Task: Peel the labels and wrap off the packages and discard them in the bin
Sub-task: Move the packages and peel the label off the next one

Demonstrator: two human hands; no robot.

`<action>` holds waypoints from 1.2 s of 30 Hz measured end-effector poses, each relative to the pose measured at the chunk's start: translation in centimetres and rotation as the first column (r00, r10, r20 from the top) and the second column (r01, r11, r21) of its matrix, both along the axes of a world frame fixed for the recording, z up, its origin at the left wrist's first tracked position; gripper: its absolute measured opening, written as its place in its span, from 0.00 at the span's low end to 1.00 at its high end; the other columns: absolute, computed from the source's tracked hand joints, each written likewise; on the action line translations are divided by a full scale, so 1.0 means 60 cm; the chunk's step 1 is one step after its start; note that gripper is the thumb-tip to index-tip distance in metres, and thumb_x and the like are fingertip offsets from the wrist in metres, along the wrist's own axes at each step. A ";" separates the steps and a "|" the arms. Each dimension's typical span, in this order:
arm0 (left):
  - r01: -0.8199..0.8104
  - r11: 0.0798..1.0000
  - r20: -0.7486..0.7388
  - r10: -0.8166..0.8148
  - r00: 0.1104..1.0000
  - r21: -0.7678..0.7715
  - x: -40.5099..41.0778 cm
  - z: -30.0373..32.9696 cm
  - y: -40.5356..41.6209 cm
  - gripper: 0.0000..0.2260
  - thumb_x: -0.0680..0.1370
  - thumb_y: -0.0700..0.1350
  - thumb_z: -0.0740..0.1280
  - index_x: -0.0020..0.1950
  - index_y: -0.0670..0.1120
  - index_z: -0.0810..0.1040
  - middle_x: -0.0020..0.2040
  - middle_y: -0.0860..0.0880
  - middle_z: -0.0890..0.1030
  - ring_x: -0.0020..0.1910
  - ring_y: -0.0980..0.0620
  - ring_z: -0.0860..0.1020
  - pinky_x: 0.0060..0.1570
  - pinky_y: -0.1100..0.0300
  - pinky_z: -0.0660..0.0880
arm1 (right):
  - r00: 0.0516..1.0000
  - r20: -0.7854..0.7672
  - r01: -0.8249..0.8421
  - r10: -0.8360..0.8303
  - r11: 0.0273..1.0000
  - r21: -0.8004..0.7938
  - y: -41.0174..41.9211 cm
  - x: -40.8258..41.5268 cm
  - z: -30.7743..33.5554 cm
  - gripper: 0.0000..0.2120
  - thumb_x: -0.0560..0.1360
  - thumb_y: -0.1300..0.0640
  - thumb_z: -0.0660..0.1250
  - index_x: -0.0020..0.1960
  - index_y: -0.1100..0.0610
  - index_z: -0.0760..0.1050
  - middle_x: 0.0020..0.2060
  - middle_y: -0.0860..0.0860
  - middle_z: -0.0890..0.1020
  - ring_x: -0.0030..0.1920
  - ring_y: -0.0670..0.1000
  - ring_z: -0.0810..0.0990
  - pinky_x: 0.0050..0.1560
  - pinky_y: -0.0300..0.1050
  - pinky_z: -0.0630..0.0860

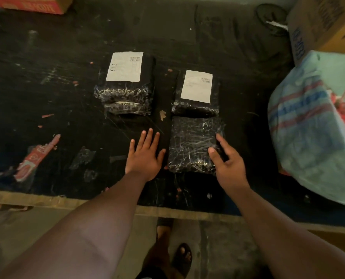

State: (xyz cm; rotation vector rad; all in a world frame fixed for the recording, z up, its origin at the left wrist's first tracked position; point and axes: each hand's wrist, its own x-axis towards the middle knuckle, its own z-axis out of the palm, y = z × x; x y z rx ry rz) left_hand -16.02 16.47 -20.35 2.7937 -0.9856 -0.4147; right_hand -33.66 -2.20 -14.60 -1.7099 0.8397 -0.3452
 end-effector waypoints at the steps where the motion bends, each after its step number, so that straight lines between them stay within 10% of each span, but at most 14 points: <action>1: 0.002 1.000 0.005 -0.002 1.000 -0.011 0.002 -0.002 0.001 0.29 0.85 0.61 0.43 0.84 0.53 0.43 0.83 0.53 0.38 0.81 0.52 0.36 0.80 0.44 0.39 | 1.000 -0.025 -0.004 0.004 1.000 -0.016 0.008 -0.006 -0.005 0.23 0.78 0.47 0.67 0.72 0.40 0.69 0.64 0.46 0.74 0.63 0.43 0.75 0.67 0.46 0.72; 17: 0.040 0.996 -0.099 -0.031 0.995 0.083 0.020 0.032 -0.014 0.31 0.85 0.62 0.46 0.84 0.54 0.40 0.83 0.52 0.35 0.81 0.50 0.35 0.79 0.43 0.39 | 0.859 -0.470 -0.340 0.202 0.912 -0.229 -0.034 -0.014 0.035 0.34 0.75 0.34 0.62 0.77 0.39 0.57 0.70 0.52 0.69 0.67 0.54 0.73 0.64 0.50 0.72; 25: -0.015 0.998 -0.210 0.029 0.977 0.066 0.085 0.123 -0.085 0.28 0.84 0.63 0.52 0.79 0.48 0.64 0.77 0.43 0.65 0.75 0.41 0.66 0.71 0.41 0.65 | 0.798 -0.554 -0.467 0.236 0.823 -0.323 -0.124 0.065 0.120 0.24 0.78 0.37 0.60 0.69 0.47 0.73 0.64 0.51 0.74 0.61 0.52 0.76 0.63 0.49 0.74; 36: 0.056 0.987 -0.169 -0.081 0.982 -0.147 0.158 0.146 -0.221 0.41 0.79 0.69 0.61 0.84 0.50 0.50 0.83 0.47 0.50 0.80 0.42 0.56 0.73 0.39 0.65 | 0.849 -0.490 -0.411 0.199 0.832 -0.374 -0.197 0.249 0.152 0.18 0.79 0.47 0.64 0.67 0.50 0.75 0.61 0.51 0.80 0.55 0.49 0.80 0.58 0.46 0.77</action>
